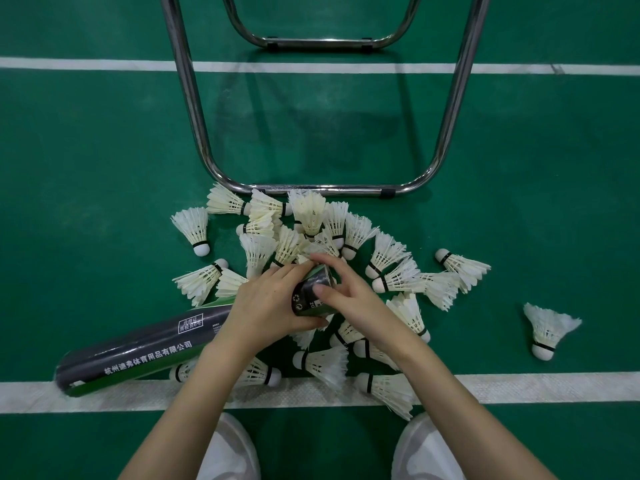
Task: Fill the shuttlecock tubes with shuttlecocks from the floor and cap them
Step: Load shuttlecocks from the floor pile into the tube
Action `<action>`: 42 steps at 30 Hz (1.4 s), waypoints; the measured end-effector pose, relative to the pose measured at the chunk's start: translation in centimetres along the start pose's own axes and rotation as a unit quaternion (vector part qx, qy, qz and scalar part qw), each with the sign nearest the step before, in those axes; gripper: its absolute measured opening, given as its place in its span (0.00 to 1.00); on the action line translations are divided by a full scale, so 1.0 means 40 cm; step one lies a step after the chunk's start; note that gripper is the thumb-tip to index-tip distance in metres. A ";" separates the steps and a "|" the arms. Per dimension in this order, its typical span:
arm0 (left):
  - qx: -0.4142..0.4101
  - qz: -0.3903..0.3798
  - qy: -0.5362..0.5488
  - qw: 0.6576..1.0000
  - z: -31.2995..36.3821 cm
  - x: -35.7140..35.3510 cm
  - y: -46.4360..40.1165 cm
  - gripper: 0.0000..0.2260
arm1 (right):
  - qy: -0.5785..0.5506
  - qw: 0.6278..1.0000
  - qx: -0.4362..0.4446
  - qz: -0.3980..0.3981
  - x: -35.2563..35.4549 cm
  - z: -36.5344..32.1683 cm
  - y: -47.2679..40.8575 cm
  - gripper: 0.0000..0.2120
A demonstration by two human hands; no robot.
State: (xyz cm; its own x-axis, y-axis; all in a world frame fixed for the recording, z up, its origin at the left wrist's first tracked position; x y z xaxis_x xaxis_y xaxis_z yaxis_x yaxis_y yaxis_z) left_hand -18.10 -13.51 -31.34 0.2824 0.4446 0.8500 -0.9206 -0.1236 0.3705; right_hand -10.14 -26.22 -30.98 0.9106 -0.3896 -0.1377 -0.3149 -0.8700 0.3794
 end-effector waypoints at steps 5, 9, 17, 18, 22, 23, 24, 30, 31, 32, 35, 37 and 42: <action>0.010 -0.005 0.014 1.000 -0.013 0.017 -0.007 0.40 | 0.039 0.989 0.007 0.140 0.104 0.001 0.022 0.13; 0.011 -0.015 0.010 1.000 -0.008 0.014 -0.006 0.40 | 0.080 0.969 0.003 0.234 0.208 0.016 0.028 0.10; 0.011 -0.013 0.011 1.000 -0.007 0.009 -0.010 0.40 | 0.210 0.938 -0.120 0.249 0.284 0.051 -0.011 0.20; 0.011 -0.012 0.014 1.000 -0.006 0.010 -0.010 0.40 | 0.234 0.931 -0.130 0.247 0.282 0.052 -0.015 0.19; 0.015 -0.014 0.014 1.000 -0.008 0.009 -0.010 0.40 | 0.271 0.922 -0.135 0.242 0.270 0.053 -0.020 0.17; 0.017 -0.016 0.011 1.000 -0.008 0.008 -0.010 0.40 | 0.270 0.923 -0.136 0.238 0.268 0.056 -0.019 0.17; 0.019 -0.018 0.008 1.000 -0.008 0.008 -0.011 0.40 | 0.269 0.924 -0.134 0.234 0.266 0.058 -0.017 0.16; 0.021 -0.023 0.011 0.999 -0.006 0.009 -0.013 0.40 | 0.238 0.932 -0.083 0.261 0.252 0.047 0.002 0.12; 0.022 -0.023 0.011 0.999 -0.006 0.009 -0.012 0.40 | 0.231 0.933 -0.073 0.265 0.249 0.041 0.006 0.10; 0.023 -0.022 0.010 0.999 -0.006 0.009 -0.011 0.40 | 0.230 0.934 -0.062 0.267 0.244 0.034 0.011 0.09; 0.023 -0.015 0.012 1.000 -0.005 0.009 -0.009 0.40 | 0.227 0.933 -0.051 0.273 0.217 0.007 0.026 0.07; 0.020 -0.011 0.011 1.000 -0.005 0.010 -0.008 0.39 | 0.203 0.939 -0.034 0.274 0.194 -0.016 0.035 0.06; 0.013 -0.008 0.014 1.000 -0.001 0.012 -0.008 0.39 | 0.150 0.965 0.016 0.213 0.147 -0.045 0.035 0.05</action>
State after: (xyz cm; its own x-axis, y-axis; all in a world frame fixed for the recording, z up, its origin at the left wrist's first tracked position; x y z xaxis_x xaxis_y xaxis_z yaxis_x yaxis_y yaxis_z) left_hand -17.66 -13.21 -31.06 0.2899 0.4706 0.8334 -0.9081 -0.1396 0.3948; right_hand -4.75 -29.20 -29.60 0.7323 -0.6127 0.2971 -0.6809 -0.6613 0.3146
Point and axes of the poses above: each hand's wrist, its own y-axis away from the middle knuckle, its own x-axis out of the back of the hand, z = x × y, the point moved 1 cm from there along -y, towards the middle knuckle, and after that the axes turned 14 degrees about -z, right-handed, at the moved point
